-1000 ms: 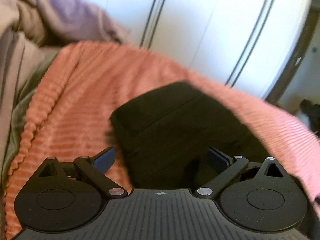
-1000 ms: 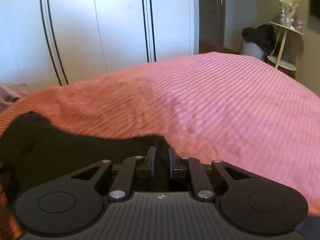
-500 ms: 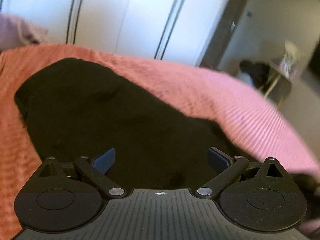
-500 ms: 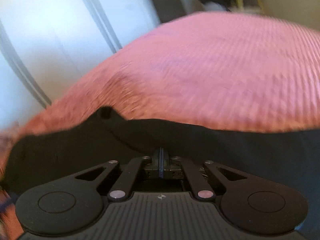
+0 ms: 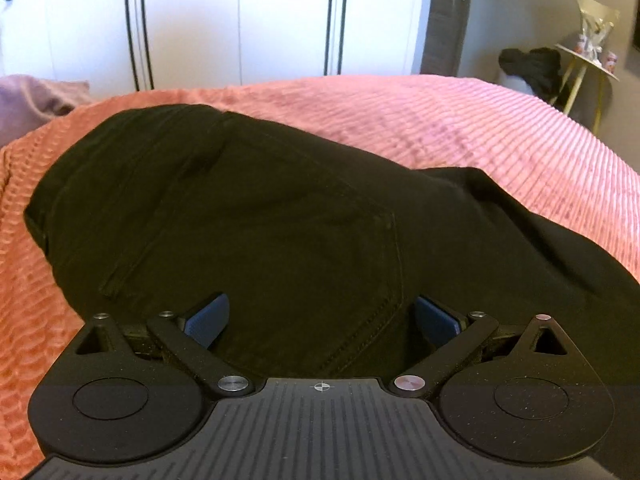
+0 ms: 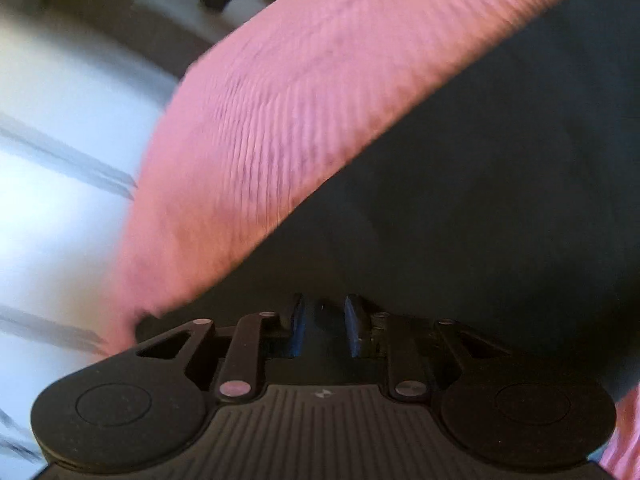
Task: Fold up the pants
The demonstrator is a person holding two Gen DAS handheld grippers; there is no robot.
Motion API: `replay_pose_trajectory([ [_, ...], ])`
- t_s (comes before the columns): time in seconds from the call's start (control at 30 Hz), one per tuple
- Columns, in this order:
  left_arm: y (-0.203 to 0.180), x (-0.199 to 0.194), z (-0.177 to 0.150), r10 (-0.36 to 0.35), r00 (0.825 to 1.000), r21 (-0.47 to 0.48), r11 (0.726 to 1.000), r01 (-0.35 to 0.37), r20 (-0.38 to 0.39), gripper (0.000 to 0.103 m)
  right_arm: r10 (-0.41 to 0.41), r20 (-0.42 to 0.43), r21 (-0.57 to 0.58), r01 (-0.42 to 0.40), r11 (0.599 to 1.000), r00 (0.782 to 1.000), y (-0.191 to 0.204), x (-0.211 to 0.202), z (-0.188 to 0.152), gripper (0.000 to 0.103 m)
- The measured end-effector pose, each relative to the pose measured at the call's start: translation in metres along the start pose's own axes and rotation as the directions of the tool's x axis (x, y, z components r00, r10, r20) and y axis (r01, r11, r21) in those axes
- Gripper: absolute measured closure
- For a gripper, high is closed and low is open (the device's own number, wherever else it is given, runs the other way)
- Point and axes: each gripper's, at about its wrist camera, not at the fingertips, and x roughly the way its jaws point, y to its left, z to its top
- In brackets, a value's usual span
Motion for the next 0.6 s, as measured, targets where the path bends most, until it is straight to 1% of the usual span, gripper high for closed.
replay_pose_trajectory([
  [0.03, -0.001, -0.001, -0.001, 0.0, 1.0, 0.001, 1.0, 0.0, 0.002, 0.001, 0.004, 0.013, 0.025, -0.004, 1.0, 1.0, -0.01, -0.002, 0.005, 0.081],
  [0.07, -0.001, -0.002, -0.002, -0.002, 1.0, 0.002, 1.0, 0.002, 0.003, 0.001, 0.024, 0.018, 0.064, -0.025, 0.998, 1.0, -0.022, -0.004, 0.009, 0.081],
  [0.1, -0.001, -0.002, -0.002, -0.006, 1.0, 0.002, 1.0, 0.006, 0.003, 0.001, 0.059, 0.021, 0.126, -0.061, 0.99, 0.998, -0.035, -0.007, 0.014, 0.083],
  [0.17, 0.0, -0.003, -0.003, -0.016, 1.0, -0.004, 1.0, 0.016, 0.006, 0.001, 0.083, 0.045, 0.197, -0.091, 0.976, 0.996, -0.054, -0.016, 0.017, 0.083],
  [0.33, 0.007, -0.007, -0.008, -0.019, 1.0, -0.004, 1.0, 0.019, 0.006, 0.001, 0.045, 0.127, 0.187, -0.068, 0.98, 0.991, -0.082, -0.052, 0.024, 0.083],
  [0.37, 0.006, -0.006, -0.008, -0.016, 1.0, 0.003, 1.0, 0.016, 0.005, 0.001, 0.018, 0.157, 0.198, -0.049, 0.979, 0.987, -0.089, -0.063, 0.026, 0.083],
  [0.4, 0.006, -0.006, -0.008, -0.013, 1.0, 0.012, 1.0, 0.013, 0.003, 0.001, -0.057, 0.198, 0.195, 0.018, 0.981, 0.979, -0.095, -0.076, 0.028, 0.083],
  [0.43, 0.004, -0.006, -0.007, -0.01, 1.0, 0.019, 1.0, 0.009, 0.002, 0.001, -0.115, 0.236, 0.173, 0.074, 0.982, 0.965, -0.092, -0.082, 0.028, 0.083],
  [0.47, 0.001, -0.004, -0.006, -0.008, 1.0, 0.024, 1.0, 0.008, 0.002, 0.001, -0.161, 0.279, 0.164, 0.118, 0.979, 0.947, -0.094, -0.094, 0.029, 0.082],
  [0.5, 0.001, -0.005, -0.006, -0.013, 1.0, 0.024, 1.0, 0.013, 0.003, 0.001, -0.213, 0.318, 0.178, 0.162, 0.971, 0.924, -0.1, -0.108, 0.03, 0.081],
  [0.53, 0.002, -0.006, -0.006, -0.023, 1.0, 0.02, 1.0, 0.023, 0.006, 0.001, -0.269, 0.354, 0.193, 0.211, 0.958, 0.896, -0.104, -0.121, 0.03, 0.076],
  [0.57, 0.002, -0.007, -0.005, -0.033, 0.999, 0.014, 0.999, 0.033, 0.007, 0.001, -0.305, 0.388, 0.202, 0.242, 0.949, 0.87, -0.109, -0.133, 0.031, 0.073],
  [0.6, 0.004, -0.008, -0.005, -0.045, 0.999, 0.005, 0.999, 0.045, 0.013, 0.001, -0.316, 0.414, 0.21, 0.248, 0.946, 0.853, -0.115, -0.142, 0.031, 0.071],
])
